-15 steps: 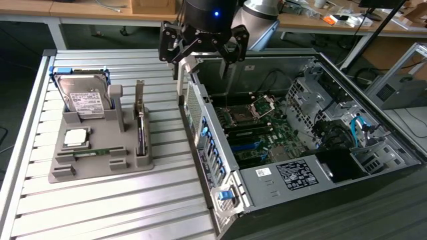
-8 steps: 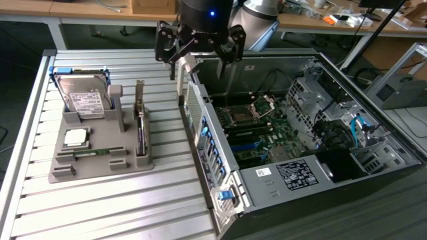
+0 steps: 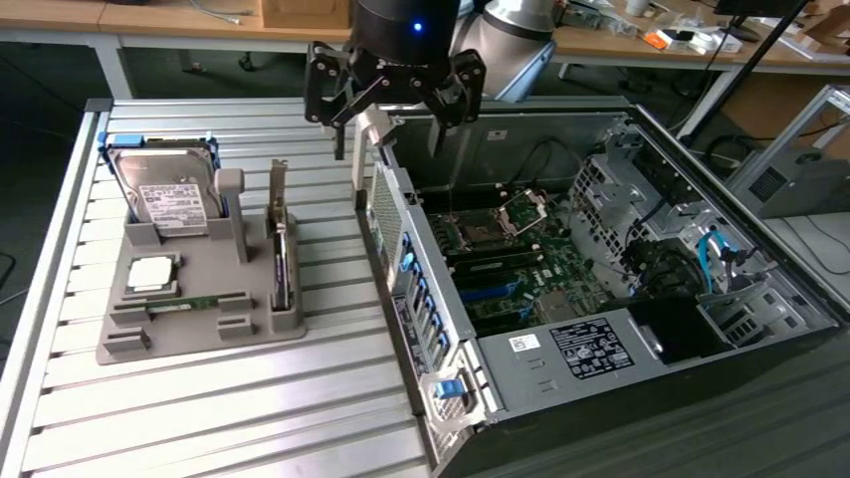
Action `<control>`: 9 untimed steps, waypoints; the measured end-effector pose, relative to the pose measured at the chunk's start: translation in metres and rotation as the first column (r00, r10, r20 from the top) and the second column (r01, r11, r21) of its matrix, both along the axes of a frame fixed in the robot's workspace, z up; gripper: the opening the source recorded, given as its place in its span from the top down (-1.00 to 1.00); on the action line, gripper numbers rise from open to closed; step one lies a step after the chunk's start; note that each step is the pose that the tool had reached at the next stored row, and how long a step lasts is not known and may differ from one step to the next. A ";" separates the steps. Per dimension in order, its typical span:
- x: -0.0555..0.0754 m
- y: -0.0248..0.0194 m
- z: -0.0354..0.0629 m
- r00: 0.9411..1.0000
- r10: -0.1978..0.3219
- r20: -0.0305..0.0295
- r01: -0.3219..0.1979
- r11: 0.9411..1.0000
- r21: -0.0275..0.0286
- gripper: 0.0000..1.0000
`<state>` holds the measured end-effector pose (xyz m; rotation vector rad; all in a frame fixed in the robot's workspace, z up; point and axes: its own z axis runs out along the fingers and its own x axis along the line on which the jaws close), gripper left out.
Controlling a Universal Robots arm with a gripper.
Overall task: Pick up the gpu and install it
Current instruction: 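Reach for the gpu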
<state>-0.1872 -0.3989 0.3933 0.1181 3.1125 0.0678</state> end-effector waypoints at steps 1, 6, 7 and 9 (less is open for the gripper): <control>0.000 0.0000 0.0000 1.000 0.000 0.000 0.000 1.000 0.000 -0.98; -0.003 -0.0001 -0.0001 1.000 0.000 0.000 0.000 1.000 0.000 -0.57; -0.004 0.0000 0.0000 1.000 0.000 0.000 0.000 1.000 0.000 -0.45; -0.007 0.0000 -0.0001 1.000 0.000 0.000 0.000 1.000 0.000 -0.33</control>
